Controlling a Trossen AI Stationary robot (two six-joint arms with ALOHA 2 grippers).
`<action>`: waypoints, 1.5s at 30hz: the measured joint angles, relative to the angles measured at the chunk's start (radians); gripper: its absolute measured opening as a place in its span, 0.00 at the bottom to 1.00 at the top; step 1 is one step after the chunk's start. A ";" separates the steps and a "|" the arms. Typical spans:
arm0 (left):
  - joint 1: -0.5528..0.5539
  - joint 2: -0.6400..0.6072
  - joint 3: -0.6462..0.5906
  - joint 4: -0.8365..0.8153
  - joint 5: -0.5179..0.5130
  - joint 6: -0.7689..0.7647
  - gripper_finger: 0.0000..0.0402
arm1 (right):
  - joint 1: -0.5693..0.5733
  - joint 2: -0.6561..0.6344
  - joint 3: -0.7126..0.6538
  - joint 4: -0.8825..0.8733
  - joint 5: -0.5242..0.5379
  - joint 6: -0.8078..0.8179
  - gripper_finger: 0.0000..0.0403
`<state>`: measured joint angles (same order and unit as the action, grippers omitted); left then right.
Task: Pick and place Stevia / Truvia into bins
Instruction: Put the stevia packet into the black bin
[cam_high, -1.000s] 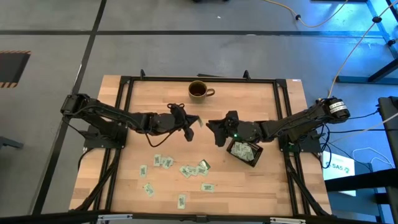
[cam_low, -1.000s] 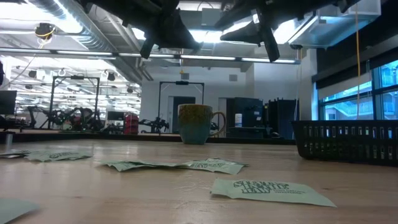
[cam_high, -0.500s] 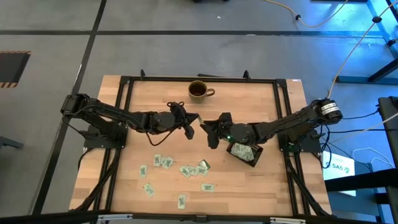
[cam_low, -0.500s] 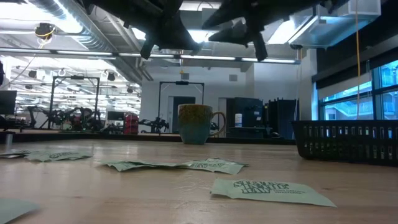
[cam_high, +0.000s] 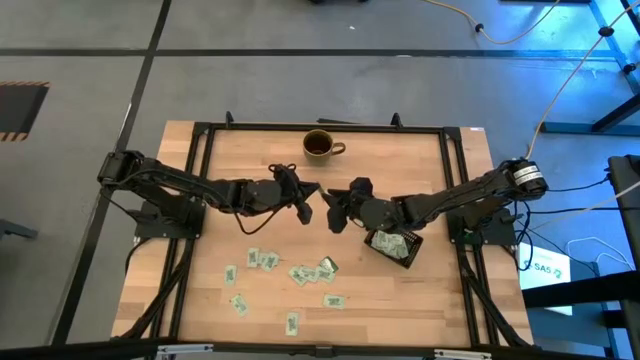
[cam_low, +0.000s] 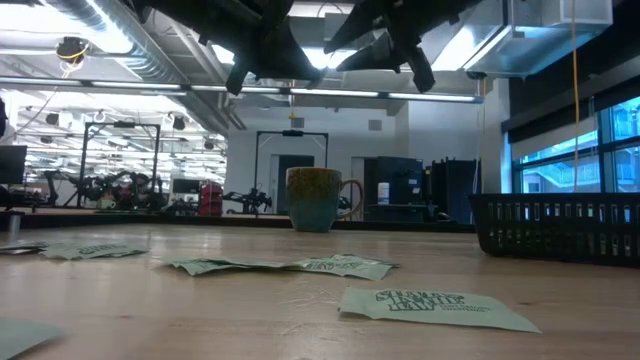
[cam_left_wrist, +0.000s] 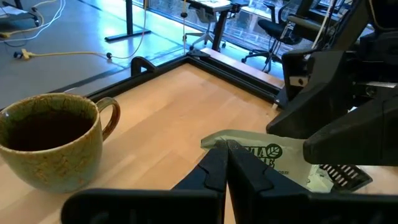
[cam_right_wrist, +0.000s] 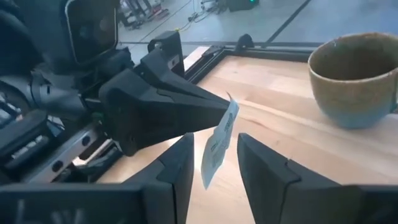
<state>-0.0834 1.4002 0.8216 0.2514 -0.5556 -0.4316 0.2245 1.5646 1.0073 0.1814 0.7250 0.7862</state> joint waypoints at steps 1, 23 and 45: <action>0.000 0.000 0.000 0.000 0.001 0.000 0.01 | 0.000 0.000 0.000 0.000 0.000 0.019 0.32; 0.000 0.000 0.000 0.030 0.043 0.000 0.01 | -0.004 0.000 0.000 0.001 -0.020 0.047 0.09; 0.000 -0.124 -0.001 -0.323 0.200 0.050 0.23 | -0.005 -0.189 0.002 -0.425 -0.232 0.120 0.01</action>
<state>-0.0837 1.2760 0.8211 -0.0719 -0.3555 -0.3813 0.2195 1.3753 1.0092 -0.2437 0.4926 0.9059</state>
